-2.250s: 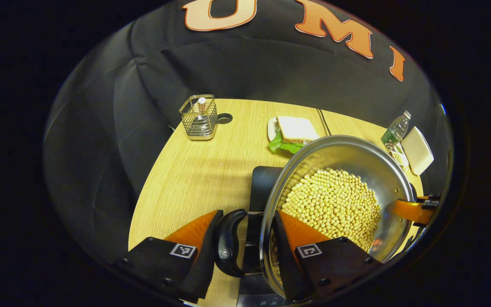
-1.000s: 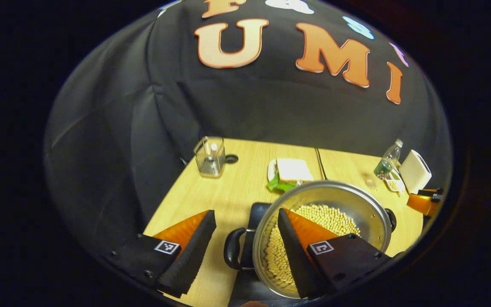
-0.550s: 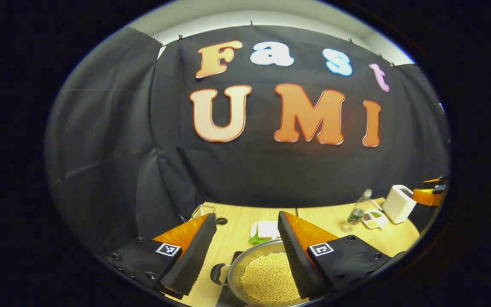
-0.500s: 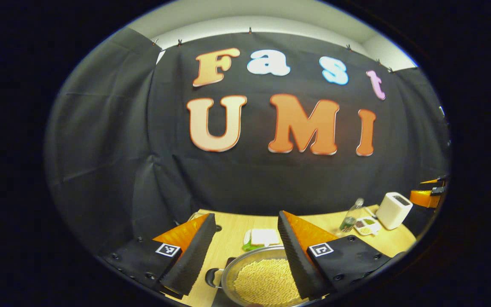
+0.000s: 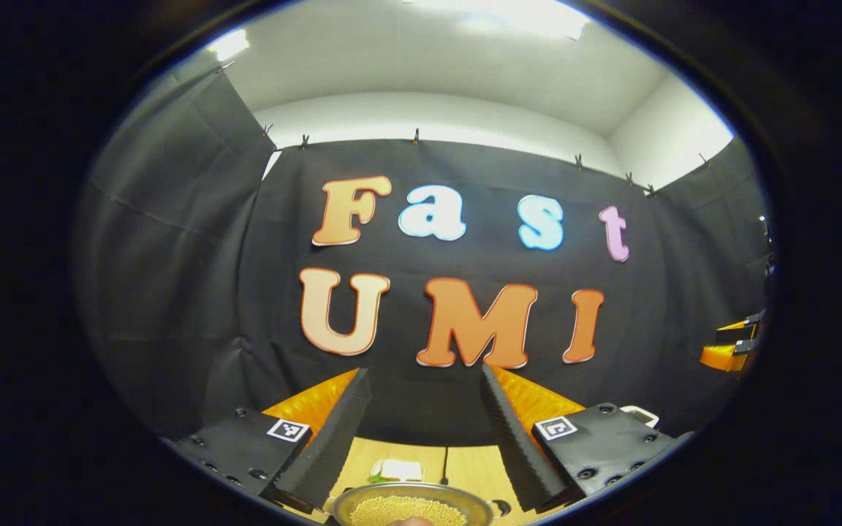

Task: First push the handle of the pot to place it horizontally, then grasp the pot with both hands and set it on the induction cooktop.

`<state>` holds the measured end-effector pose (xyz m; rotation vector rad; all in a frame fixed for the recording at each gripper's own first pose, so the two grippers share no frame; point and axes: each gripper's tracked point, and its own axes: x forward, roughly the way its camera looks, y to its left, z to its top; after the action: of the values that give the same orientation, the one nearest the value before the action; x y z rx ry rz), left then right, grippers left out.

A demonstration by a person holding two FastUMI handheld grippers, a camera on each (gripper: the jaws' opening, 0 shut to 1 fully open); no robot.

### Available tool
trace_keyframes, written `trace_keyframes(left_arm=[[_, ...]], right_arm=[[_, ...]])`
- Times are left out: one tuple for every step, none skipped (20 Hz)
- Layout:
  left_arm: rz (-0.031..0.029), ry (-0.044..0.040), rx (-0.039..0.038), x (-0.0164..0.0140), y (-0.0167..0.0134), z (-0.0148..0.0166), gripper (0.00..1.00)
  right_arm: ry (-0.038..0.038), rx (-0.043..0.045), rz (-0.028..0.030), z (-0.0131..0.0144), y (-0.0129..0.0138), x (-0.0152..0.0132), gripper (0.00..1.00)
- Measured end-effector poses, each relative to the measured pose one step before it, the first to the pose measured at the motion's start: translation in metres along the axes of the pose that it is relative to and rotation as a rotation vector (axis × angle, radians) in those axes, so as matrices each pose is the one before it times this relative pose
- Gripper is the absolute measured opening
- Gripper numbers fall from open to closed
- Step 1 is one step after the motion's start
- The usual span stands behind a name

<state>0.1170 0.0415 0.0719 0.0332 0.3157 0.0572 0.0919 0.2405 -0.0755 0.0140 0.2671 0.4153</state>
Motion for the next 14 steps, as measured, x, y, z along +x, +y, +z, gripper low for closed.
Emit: trace_keyframes(left_arm=[[-0.00198,-0.02371,0.00527,-0.00225,-0.00356,0.01609,0.96],[0.00130,-0.02423,0.00624,-0.00071,-0.00246,0.01529,0.96],[-0.00048,-0.02247,0.00015,-0.00254,-0.00368,0.01678,0.96],[-0.00374,-0.02123,-0.00247,0.00237,-0.00215,0.01367,0.96],[0.00066,-0.02387,-0.00554,-0.00122,-0.00222,0.01249,0.96],[0.00272,-0.02575,-0.01149,-0.00004,-0.00036,0.01062,0.96],[0.00333,-0.01872,-0.01938,-0.00019,-0.00208,0.00796,0.96],[-0.00093,-0.01105,-0.02367,0.00227,-0.00128,0.00735,0.96],[-0.00103,-0.00732,-0.01763,0.00008,-0.00158,0.00623,0.96],[0.00316,-0.01363,-0.00946,0.00231,0.00128,0.00691,0.96],[0.01380,-0.01780,0.00828,0.00113,0.00325,0.01029,0.96],[0.02448,-0.02355,0.02042,0.00273,0.00819,0.00924,0.96],[0.01584,-0.01611,0.01616,0.00115,0.00402,0.00712,0.96],[0.00925,-0.01018,0.00763,0.00089,0.00341,0.00476,0.95]], right_arm=[[-0.00356,-0.01154,-0.01391,0.00434,-0.01602,-0.00758,0.95],[-0.00397,-0.01586,-0.01923,0.00400,-0.01568,-0.00565,0.98],[-0.00695,-0.01532,-0.02006,0.00658,-0.01497,-0.00628,0.95],[-0.00732,-0.01152,-0.01857,0.00608,-0.01295,-0.00724,0.95],[-0.00897,-0.00589,-0.01823,0.00524,-0.01189,-0.00715,0.95],[-0.01472,-0.00179,-0.01618,0.00745,-0.01067,-0.00492,0.98],[-0.01858,-0.00077,-0.01257,0.00680,-0.00680,-0.00484,0.98],[-0.01945,0.00105,-0.00622,0.00749,-0.00508,-0.00327,0.98],[-0.01527,-0.00142,-0.00027,0.00701,-0.00409,-0.00380,0.95],[-0.01166,-0.00273,0.00524,0.00614,-0.00089,-0.00226,0.95],[-0.00830,-0.00574,0.01322,0.00559,0.00223,-0.00274,0.95],[-0.00738,-0.01126,0.01163,0.00555,0.00038,-0.00176,0.95],[-0.01322,-0.01278,0.00350,0.00900,-0.00467,-0.00232,0.95],[-0.01828,-0.01053,-0.00461,0.00971,-0.00392,0.00028,0.95]])
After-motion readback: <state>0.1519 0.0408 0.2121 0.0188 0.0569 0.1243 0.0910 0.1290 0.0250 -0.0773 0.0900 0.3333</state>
